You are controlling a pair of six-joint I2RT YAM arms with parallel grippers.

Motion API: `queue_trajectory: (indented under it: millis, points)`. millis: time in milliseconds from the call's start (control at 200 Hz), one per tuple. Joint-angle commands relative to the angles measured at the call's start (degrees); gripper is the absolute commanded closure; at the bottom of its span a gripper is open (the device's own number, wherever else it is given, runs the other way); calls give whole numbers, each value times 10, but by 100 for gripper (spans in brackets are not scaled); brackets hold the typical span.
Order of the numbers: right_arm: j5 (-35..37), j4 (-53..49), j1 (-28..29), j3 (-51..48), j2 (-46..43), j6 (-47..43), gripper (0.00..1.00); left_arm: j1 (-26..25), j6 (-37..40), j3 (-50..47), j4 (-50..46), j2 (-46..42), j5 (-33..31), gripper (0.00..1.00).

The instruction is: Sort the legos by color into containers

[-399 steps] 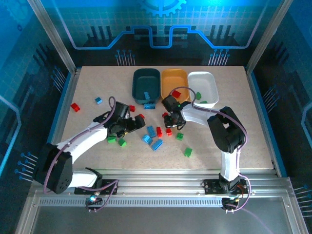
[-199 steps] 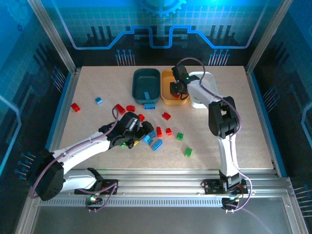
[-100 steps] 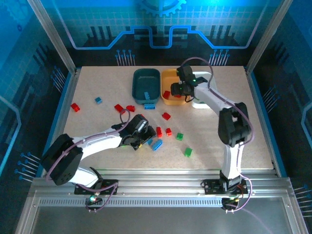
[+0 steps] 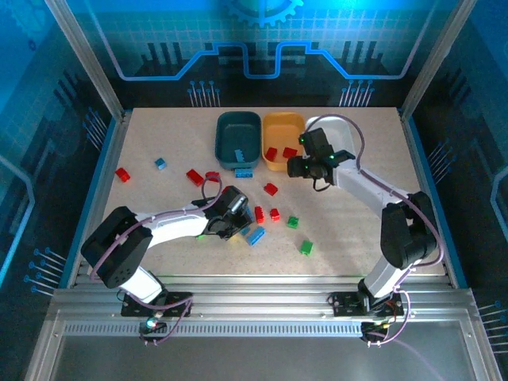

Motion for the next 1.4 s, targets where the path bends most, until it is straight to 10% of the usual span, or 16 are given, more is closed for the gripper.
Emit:
queue_trajectory:
  millis: [0, 980, 1396]
  points:
    - [8, 12, 4, -19, -40, 6, 39, -4, 7, 8, -17, 9, -18, 53]
    - [30, 19, 0, -95, -131, 17, 40, 20, 152, 136, -189, -107, -98, 64]
    - [15, -1, -94, -213, -280, 62, 39, 152, 310, 517, -237, 195, -40, 68]
